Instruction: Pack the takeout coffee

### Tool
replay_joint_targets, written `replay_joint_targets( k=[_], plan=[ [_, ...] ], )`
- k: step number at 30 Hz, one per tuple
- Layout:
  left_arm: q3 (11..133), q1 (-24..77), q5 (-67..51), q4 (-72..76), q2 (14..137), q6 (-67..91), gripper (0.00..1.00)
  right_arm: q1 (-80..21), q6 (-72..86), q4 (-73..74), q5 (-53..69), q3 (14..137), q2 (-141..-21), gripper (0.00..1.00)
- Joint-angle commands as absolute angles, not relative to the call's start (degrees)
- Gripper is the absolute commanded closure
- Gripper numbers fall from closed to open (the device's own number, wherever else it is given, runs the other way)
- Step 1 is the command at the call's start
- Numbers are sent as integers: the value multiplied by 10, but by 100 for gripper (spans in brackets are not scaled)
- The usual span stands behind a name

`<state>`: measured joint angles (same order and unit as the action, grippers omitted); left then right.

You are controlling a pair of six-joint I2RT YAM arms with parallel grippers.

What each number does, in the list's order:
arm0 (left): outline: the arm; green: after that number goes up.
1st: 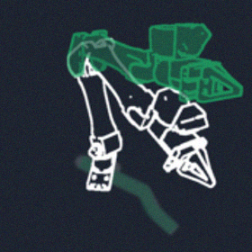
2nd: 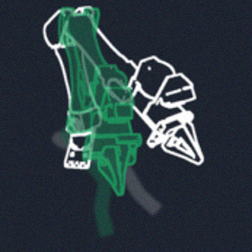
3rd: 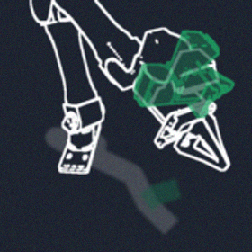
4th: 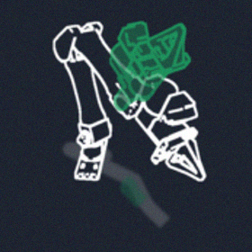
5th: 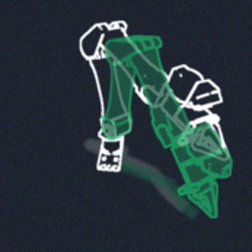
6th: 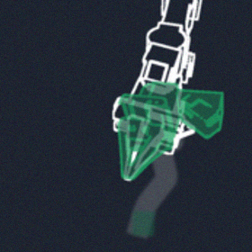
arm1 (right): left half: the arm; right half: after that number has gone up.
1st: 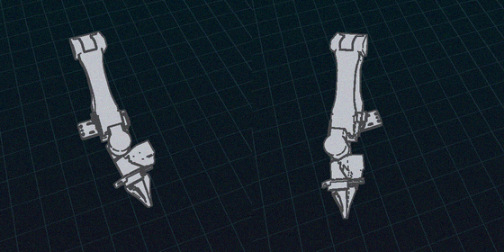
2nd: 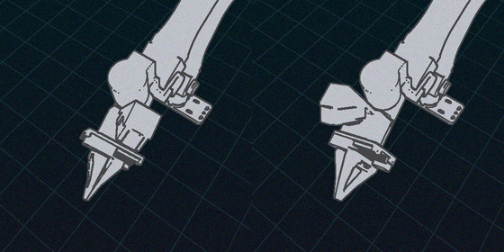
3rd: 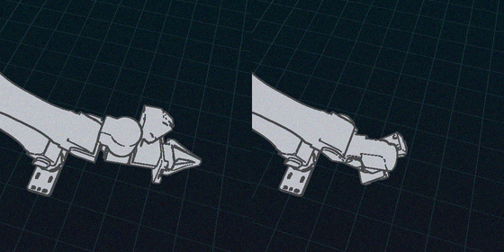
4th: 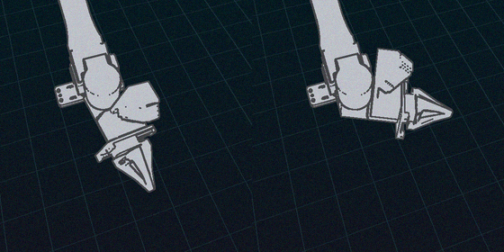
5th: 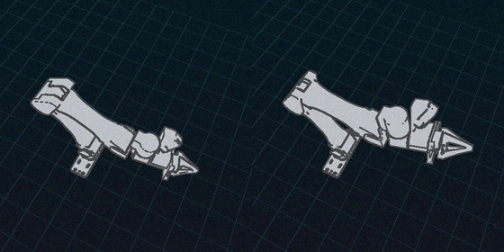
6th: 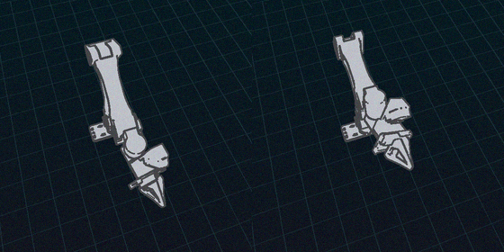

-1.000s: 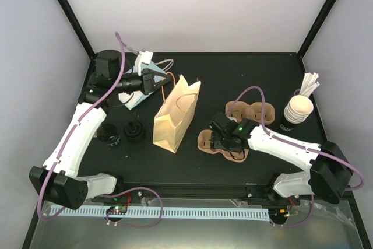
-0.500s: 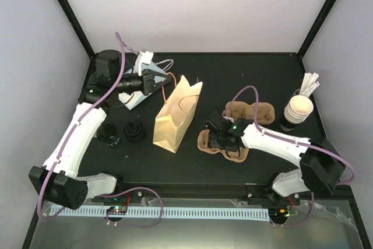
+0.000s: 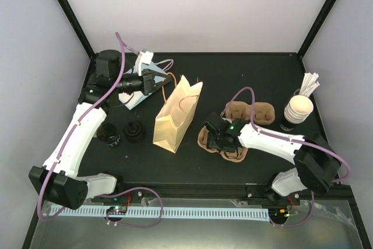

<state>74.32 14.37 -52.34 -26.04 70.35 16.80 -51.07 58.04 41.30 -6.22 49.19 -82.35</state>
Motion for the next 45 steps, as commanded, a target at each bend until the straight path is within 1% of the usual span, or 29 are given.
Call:
replay_joint_targets(
  k=[1, 4, 11, 14, 15, 17, 19, 28, 33, 37, 45],
  plan=[
    [747, 146, -535, -249, 695, 168, 98, -510, 595, 418, -68, 488, -832, 31],
    [748, 146, -534, -250, 693, 166, 99, -510, 594, 445, -89, 505, -827, 29],
    [748, 146, -533, -249, 695, 167, 98, -509, 596, 479, -103, 519, -790, 27],
    [748, 146, -533, -249, 695, 167, 98, -510, 606, 495, -114, 519, -784, 24],
    [748, 146, -533, -249, 695, 167, 99, -510, 610, 497, -117, 516, -781, 22],
    [748, 146, -533, -248, 695, 167, 98, -509, 623, 499, -126, 509, -776, 8],
    [748, 146, -533, -247, 696, 168, 98, -510, 624, 492, -125, 503, -776, 5],
    [750, 146, -533, -249, 694, 168, 98, -510, 618, 485, -109, 513, -832, 5],
    [752, 146, -534, -250, 695, 167, 98, -509, 619, 479, -113, 512, -842, 9],
    [753, 146, -534, -251, 695, 165, 98, -509, 626, 485, -118, 511, -851, 15],
    [753, 146, -534, -252, 695, 164, 99, -486, 635, 470, -113, 493, -850, 17]
  ],
)
